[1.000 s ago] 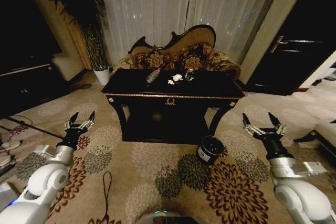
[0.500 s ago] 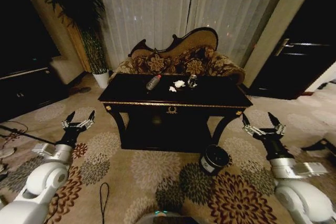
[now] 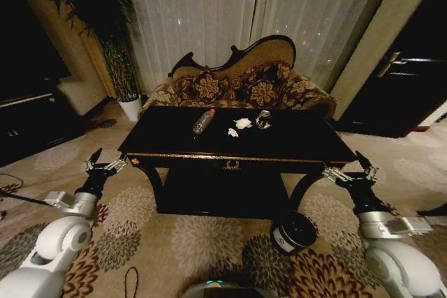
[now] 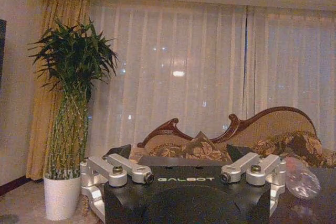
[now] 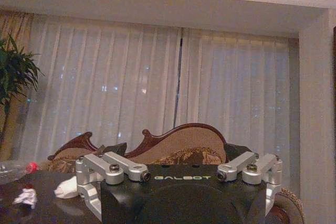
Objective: Move to the front of the table and place the trash on the table into the trash bin.
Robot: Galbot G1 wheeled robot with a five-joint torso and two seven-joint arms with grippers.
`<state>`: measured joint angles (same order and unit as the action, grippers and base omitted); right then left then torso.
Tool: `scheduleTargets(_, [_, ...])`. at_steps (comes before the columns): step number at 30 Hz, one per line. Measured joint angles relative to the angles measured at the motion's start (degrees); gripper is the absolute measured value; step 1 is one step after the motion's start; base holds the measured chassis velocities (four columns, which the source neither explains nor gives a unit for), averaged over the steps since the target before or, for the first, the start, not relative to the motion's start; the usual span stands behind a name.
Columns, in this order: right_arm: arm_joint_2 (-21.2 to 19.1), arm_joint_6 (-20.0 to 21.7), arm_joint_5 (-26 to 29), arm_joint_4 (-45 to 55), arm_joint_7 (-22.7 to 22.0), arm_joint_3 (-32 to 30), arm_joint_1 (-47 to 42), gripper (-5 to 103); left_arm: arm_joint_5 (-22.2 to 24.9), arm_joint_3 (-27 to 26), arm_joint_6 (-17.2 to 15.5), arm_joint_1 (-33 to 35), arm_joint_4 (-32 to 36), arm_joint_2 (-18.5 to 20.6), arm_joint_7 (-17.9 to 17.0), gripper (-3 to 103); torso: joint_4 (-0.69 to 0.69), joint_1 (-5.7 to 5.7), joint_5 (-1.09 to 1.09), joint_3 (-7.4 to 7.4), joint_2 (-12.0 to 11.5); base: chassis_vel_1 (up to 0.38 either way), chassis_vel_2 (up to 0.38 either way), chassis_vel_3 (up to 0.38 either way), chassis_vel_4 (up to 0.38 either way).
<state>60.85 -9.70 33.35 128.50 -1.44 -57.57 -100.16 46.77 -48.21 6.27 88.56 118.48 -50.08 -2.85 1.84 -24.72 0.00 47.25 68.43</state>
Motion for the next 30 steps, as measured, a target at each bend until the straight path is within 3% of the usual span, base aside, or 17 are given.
scheduleTargets(10, [0.7,-0.9,-0.2,-0.5,-0.2,0.2,0.0,100,1.3,0.9,-0.6,-0.7,-0.3,1.1,0.6,100,-0.01,-0.03,-0.01,0.01,0.0,-0.126,0.118,0.121,-0.125])
scheduleTargets(18, [0.7,-1.1,-0.8,-0.6,-0.4,0.5,-0.4,100,9.3,5.0,-3.9,-4.4,0.6,11.6,3.6,100,0.01,0.07,0.0,-0.03,0.0,-0.004,0.003,0.008,0.0])
scheduleTargets(20, [0.7,-1.1,-0.9,-0.6,-0.4,0.5,-0.4,100,10.1,6.5,-4.3,-5.5,0.6,12.9,3.7,100,0.01,0.07,0.0,-0.02,0.0,0.0,0.0,0.0,0.0])
scheduleTargets(24, [1.0,-1.0,-1.1,-0.6,-0.6,0.7,-0.3,100,10.9,14.5,-5.5,-11.9,-0.7,17.1,3.9,100,0.02,0.01,-0.02,0.0,0.0,0.0,0.0,0.0,0.0])
scheduleTargets(30, [-1.0,-0.9,-1.2,-1.6,-0.7,2.2,0.9,100,11.7,17.3,-6.0,-13.8,-2.7,21.0,4.1,100,-0.01,0.0,0.0,0.0,0.0,0.0,0.0,0.0,0.0])
